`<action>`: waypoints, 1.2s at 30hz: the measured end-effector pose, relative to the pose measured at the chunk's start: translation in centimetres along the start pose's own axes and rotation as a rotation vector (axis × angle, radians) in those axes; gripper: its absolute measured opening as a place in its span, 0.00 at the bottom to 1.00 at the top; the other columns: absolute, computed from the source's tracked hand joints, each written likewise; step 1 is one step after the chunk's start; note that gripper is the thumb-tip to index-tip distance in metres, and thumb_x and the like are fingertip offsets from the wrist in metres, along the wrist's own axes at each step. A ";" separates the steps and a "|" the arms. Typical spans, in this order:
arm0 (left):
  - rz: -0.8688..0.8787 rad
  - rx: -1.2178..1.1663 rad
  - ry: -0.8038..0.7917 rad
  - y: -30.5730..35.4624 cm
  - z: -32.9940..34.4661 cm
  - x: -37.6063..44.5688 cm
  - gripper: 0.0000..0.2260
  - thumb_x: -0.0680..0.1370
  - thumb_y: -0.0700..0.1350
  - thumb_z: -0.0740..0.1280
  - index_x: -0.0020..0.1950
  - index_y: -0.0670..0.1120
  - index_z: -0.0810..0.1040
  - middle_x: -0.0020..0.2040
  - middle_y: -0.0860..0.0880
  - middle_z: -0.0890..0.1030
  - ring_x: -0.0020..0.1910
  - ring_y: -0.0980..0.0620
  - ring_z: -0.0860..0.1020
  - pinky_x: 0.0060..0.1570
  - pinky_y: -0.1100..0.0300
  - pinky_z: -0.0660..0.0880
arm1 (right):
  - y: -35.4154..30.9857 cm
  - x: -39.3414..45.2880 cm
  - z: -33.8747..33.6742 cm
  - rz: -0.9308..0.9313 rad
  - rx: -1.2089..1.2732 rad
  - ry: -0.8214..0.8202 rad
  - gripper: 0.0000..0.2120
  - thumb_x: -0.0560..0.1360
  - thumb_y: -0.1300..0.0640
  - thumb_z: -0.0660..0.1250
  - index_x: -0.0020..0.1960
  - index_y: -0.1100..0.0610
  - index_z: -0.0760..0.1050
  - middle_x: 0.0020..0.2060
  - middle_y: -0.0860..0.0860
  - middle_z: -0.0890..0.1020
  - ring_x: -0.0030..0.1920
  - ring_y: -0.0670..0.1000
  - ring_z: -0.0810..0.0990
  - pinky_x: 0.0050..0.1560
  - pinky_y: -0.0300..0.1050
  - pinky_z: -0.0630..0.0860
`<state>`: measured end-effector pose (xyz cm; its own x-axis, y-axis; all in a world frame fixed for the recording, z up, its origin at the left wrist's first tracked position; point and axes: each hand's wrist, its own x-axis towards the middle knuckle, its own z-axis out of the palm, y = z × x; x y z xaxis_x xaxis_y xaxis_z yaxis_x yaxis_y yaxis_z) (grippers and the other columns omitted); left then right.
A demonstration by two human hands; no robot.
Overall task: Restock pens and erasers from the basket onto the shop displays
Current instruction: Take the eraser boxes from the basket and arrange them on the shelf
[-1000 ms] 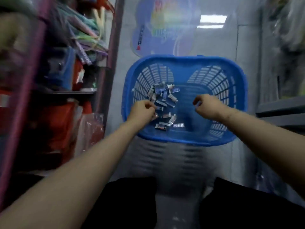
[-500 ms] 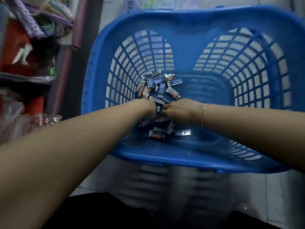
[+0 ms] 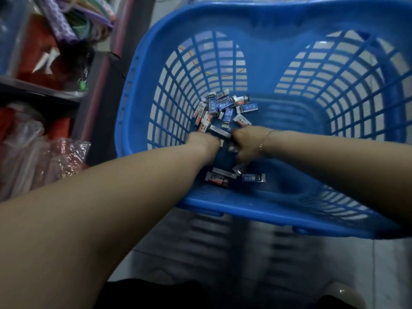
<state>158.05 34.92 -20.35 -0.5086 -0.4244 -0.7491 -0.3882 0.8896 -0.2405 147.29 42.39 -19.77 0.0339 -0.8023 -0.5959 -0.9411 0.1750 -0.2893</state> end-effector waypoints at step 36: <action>0.140 -0.237 -0.309 -0.4 -1.3 -0.3 0.08 0.77 0.44 0.61 0.44 0.43 0.78 0.43 0.45 0.80 0.38 0.46 0.76 0.36 0.58 0.72 | 3.1 0.1 -3.2 0.317 0.555 0.109 0.11 0.68 0.51 0.66 0.32 0.57 0.73 0.24 0.52 0.76 0.28 0.53 0.73 0.31 0.38 0.69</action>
<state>157.33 34.47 -19.24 -0.3289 -0.1992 -0.9231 -0.5163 0.8564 -0.0008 143.31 41.03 -18.32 -0.2787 -0.7119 -0.6446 -0.5848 0.6582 -0.4741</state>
